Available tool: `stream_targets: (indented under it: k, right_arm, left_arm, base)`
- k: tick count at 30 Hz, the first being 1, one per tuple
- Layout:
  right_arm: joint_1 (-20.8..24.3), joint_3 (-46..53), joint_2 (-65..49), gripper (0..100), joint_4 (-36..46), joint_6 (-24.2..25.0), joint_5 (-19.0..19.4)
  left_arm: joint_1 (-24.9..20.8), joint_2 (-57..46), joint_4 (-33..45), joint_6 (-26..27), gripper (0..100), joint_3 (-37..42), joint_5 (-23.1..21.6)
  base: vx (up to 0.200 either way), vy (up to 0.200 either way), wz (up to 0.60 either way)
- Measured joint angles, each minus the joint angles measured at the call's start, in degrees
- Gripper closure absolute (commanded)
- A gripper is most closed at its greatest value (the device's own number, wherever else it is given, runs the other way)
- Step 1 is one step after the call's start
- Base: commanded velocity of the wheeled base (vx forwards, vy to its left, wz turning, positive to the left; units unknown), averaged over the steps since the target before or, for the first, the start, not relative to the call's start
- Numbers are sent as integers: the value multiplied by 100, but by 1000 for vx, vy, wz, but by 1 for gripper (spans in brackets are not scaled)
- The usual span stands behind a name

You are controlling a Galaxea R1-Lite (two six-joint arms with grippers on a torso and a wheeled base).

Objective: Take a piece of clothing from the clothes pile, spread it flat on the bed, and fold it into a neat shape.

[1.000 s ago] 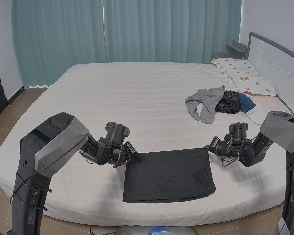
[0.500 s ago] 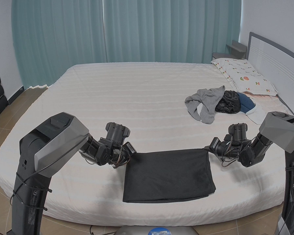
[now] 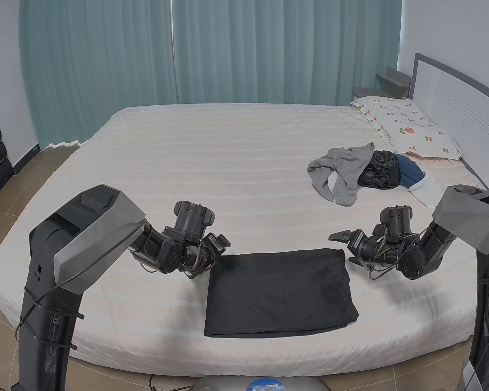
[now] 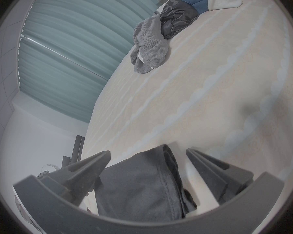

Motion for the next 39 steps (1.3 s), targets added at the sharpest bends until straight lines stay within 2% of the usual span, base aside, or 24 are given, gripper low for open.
stream_targets:
  k: [10,19,25,29,34,39]
  right_arm:
    - [28,458,-747,0,358,-2,2]
    - [12,2007,-1477,0,268,66,37]
    - [91,2875,-1905,0,-79,173,178]
    - [194,3143,-1952,0,-327,90,213]
    - [240,3319,-1822,0,-736,-82,202]
    - [257,3404,-1720,0,-786,-104,195]
  left_arm:
    - [284,-499,-389,-263,0,931,-194]
    - [361,-981,-885,-356,0,1833,-341]
    - [234,-1196,-1308,-468,0,2432,-396]
    - [212,-1248,-1391,-468,0,2544,-399]
    - [151,-1263,-1408,-427,0,2548,-407]
    - [61,-1240,-1419,-110,0,2452,-423]
  base:
    - [0,0,0]
    - [0,0,0]
    - [0,0,0]
    - [0,0,0]
    - [-200,0,0]
    - [-40,0,0]
